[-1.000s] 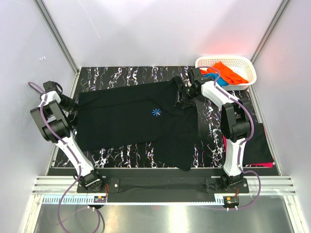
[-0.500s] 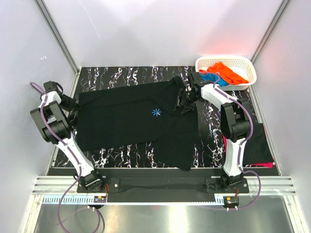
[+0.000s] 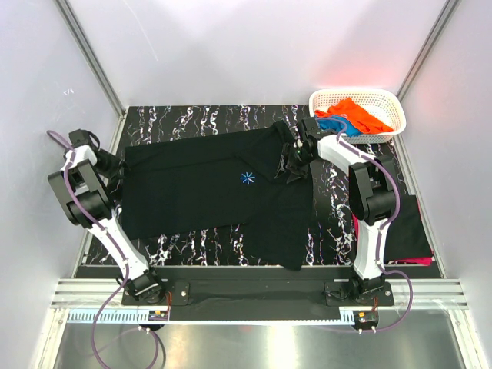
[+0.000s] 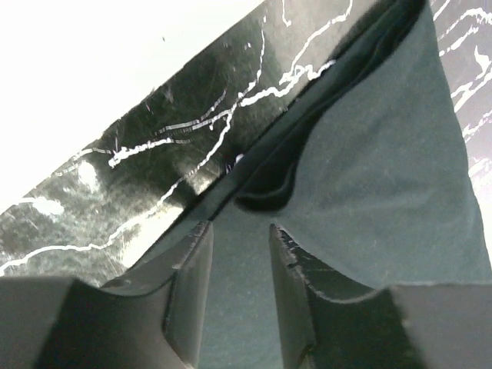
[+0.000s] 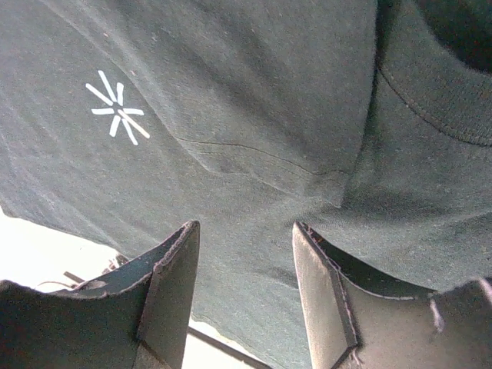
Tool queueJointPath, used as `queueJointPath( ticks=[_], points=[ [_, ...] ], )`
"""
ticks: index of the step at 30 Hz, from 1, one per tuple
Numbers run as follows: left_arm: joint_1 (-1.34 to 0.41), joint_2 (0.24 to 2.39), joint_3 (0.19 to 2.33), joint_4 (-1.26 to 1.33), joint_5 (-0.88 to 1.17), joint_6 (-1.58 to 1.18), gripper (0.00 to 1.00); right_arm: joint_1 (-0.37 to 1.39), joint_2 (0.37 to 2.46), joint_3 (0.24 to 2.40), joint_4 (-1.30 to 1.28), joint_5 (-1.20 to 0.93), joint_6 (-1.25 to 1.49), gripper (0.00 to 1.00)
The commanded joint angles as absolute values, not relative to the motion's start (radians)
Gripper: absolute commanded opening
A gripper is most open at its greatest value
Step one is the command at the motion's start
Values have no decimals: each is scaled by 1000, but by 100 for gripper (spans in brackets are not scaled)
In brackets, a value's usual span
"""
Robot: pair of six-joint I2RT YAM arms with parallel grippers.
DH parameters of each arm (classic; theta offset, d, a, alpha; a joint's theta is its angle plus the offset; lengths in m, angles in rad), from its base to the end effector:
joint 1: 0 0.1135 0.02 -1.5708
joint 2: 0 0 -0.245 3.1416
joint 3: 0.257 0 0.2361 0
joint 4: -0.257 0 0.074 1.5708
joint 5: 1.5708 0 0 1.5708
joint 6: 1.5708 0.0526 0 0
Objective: Fold and stack the t-shirts
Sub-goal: Flatten the tshirt out
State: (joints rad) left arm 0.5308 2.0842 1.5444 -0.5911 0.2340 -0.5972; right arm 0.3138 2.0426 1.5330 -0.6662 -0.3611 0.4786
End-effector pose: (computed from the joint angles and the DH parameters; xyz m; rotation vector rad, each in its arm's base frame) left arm 0.3687 0.2023 0.1478 -1.3787 2.3120 -0.3361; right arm 0.3817 0.1434 0.1590 0.1301 2.8337 0.6963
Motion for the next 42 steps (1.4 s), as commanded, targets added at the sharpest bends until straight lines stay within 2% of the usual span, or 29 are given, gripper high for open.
queueJointPath(
  ticks=[1, 16, 22, 27, 30, 34, 38, 39, 41, 42],
  points=[
    [566, 2104, 1631, -396, 189, -528, 39, 308, 1996, 1522, -641, -376, 477, 58],
    [568, 2195, 1732, -384, 229, -529, 40, 310, 2016, 1529, -634, -390, 482, 57],
    [566, 2232, 1758, -338, 281, -558, 31, 308, 2022, 1532, -634, -394, 483, 57],
    [563, 2256, 1778, -310, 304, -577, 29, 310, 2020, 1528, -635, -399, 483, 56],
    [561, 2266, 1773, -282, 328, -592, 20, 308, 2020, 1523, -634, -402, 483, 56],
    [560, 2264, 1770, -273, 333, -626, 0, 308, 2016, 1523, -635, -405, 485, 55],
    [561, 2211, 1740, -284, 299, -649, 0, 308, 2013, 1528, -635, -402, 485, 55],
    [560, 2176, 1708, -285, 287, -646, 3, 308, 2013, 1528, -634, -402, 486, 55],
    [558, 2140, 1681, -285, 259, -638, 18, 308, 2013, 1529, -634, -403, 485, 55],
    [558, 2111, 1660, -285, 256, -626, 31, 307, 2017, 1529, -634, -406, 486, 55]
  ],
)
